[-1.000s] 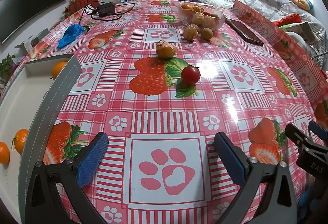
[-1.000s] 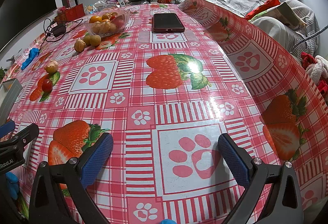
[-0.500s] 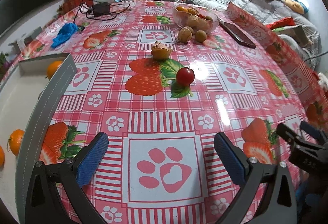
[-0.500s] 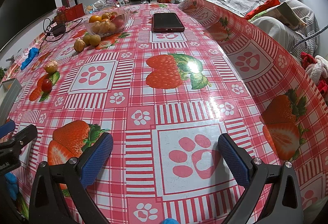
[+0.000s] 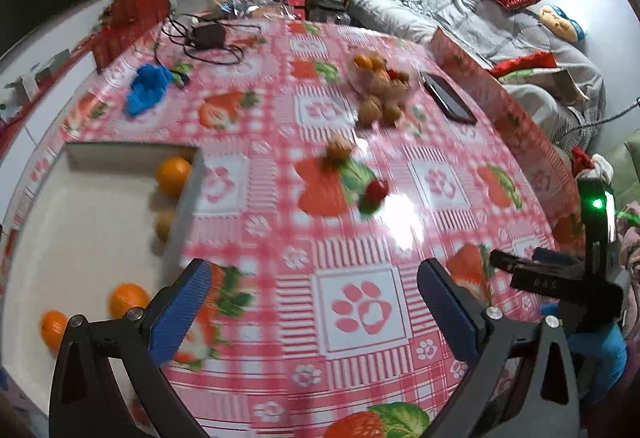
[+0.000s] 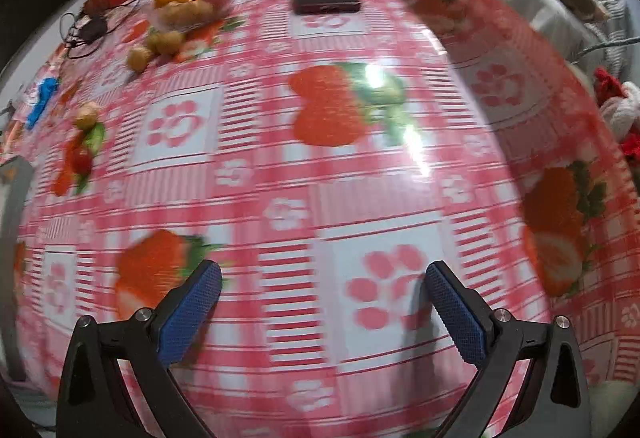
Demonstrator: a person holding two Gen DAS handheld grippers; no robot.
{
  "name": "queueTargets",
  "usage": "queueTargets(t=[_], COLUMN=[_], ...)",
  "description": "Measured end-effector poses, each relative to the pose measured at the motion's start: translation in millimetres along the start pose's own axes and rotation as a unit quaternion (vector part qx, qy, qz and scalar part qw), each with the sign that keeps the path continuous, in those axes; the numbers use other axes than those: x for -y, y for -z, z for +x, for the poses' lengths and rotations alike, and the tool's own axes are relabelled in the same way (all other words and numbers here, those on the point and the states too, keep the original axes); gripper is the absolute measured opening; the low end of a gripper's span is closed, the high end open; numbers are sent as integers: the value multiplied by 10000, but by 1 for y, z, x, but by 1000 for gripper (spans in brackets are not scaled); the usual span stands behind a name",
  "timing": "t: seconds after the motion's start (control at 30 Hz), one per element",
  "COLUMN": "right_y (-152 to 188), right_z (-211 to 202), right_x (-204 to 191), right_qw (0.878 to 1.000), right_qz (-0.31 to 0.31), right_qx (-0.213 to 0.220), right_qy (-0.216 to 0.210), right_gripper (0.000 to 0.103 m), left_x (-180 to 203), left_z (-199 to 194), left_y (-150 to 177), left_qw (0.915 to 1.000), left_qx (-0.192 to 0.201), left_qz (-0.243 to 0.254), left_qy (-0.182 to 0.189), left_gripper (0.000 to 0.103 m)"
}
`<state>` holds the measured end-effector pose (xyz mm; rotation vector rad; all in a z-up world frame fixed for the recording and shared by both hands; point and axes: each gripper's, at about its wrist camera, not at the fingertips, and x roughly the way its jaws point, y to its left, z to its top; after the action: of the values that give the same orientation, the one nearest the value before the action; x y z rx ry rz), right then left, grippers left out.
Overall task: Organize fruits
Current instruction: 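Grasp the brown papery fruit with the left gripper while the right grasps the red tomato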
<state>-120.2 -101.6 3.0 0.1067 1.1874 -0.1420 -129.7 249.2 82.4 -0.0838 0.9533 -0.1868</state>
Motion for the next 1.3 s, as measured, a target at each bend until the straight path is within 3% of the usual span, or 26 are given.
queueTargets(t=[0.07,0.27,0.5,0.53,0.6,0.63,0.67,0.7,0.77,0.9,1.03,1.07,1.2,1.3], right_y=[-4,-26,-50,-53,-54,-54,-54,-54,-54,-55,-53,-51,-43,-38], right_z=[-6,-13,17,19,25,26,27,27,25,22,16,13,4,0], right_x=[-19,-101,-149,-153,-162,-166,-169,-170,-168,-144,-113,-105,-78,-68], right_qw=[9993,9898,9852,9849,9835,9828,9814,9803,9789,9818,9844,9850,9866,9869], right_qz=[-186,-1198,-1470,-1488,-1564,-1631,-1703,-1748,-1767,-1466,-1095,-1016,-785,-758], right_qx=[115,504,500,514,453,501,566,631,672,618,527,533,539,554], right_qy=[-303,-588,-723,-721,-784,-709,-684,-670,-769,-1033,-1273,-1287,-1324,-1313], right_gripper=[102,102,102,100,74,73,61,46,27,27,27,27,27,27], left_x=[-7,-25,-46,-47,-49,-49,-47,-45,-38,-16,9,12,20,24], left_z=[-5,-21,-19,-16,-9,-5,-1,4,14,42,83,93,129,148], left_y=[-8,-34,-55,-57,-61,-63,-66,-68,-74,-85,-92,-93,-95,-92], left_qw=[10000,9999,9994,9994,9993,9992,9991,9991,9992,9997,9991,9990,9981,9969], left_qx=[-35,23,43,24,-10,-27,-28,-24,-38,-66,-271,-320,-564,-749], left_qz=[-52,-78,-112,-124,-141,-162,-158,-144,-106,54,232,227,126,94], left_qy=[-20,-127,-322,-331,-340,-362,-393,-409,-385,-232,-213,-223,-228,-215], left_gripper=[103,103,103,103,103,103,103,103,103,101,89,83,76,66])
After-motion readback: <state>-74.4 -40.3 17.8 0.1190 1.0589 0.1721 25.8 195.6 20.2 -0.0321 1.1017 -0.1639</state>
